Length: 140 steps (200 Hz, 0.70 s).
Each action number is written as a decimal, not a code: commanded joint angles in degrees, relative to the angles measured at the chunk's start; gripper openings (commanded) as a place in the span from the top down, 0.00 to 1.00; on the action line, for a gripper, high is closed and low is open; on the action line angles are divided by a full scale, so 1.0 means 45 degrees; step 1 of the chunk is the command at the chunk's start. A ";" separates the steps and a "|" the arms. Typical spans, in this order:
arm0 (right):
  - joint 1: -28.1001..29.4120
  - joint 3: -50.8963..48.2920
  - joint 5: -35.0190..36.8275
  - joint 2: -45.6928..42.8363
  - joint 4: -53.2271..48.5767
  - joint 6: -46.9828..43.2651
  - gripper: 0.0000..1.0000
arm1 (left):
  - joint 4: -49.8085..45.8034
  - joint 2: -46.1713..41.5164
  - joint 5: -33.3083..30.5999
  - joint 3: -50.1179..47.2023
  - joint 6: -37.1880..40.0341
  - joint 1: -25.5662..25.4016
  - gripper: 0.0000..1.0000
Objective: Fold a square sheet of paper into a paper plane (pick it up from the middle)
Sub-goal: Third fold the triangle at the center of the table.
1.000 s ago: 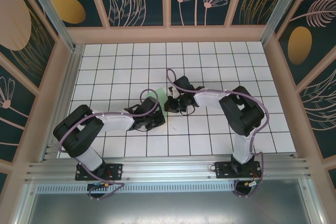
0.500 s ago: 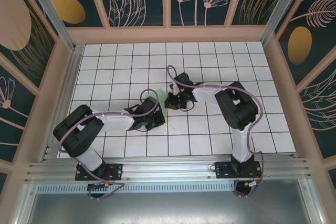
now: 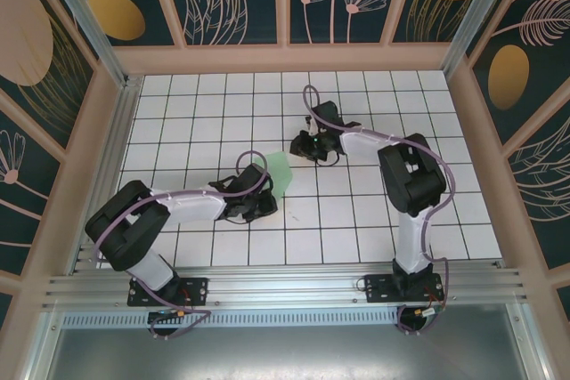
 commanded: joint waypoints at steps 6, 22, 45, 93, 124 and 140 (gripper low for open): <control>0.0062 -0.1441 0.0395 -0.2160 0.0242 -0.0111 0.53 | -0.2146 -0.1412 -0.1185 0.0970 0.0467 -0.0009 0.71; 0.0080 -0.2321 -0.0121 -0.2725 0.0538 -0.0201 0.41 | -0.2691 -0.2153 -0.2070 0.1135 0.0368 0.0183 0.57; 0.0205 -0.3071 -0.0819 -0.2922 0.0717 -0.0370 0.36 | -0.2912 -0.3215 -0.3021 0.0646 0.0083 0.0783 0.48; 0.0605 -0.3503 -0.1772 -0.2315 0.1306 0.0075 0.46 | -0.2108 -0.5211 -0.3397 -0.0943 -0.0722 0.1896 0.26; 0.0877 -0.3453 -0.2145 -0.1648 0.1923 0.0415 0.57 | -0.1739 -0.5835 -0.3243 -0.1524 -0.0960 0.2077 0.20; 0.0880 -0.3406 -0.2286 -0.1346 0.2050 0.0335 0.58 | -0.1682 -0.5939 -0.3149 -0.1648 -0.1022 0.2131 0.19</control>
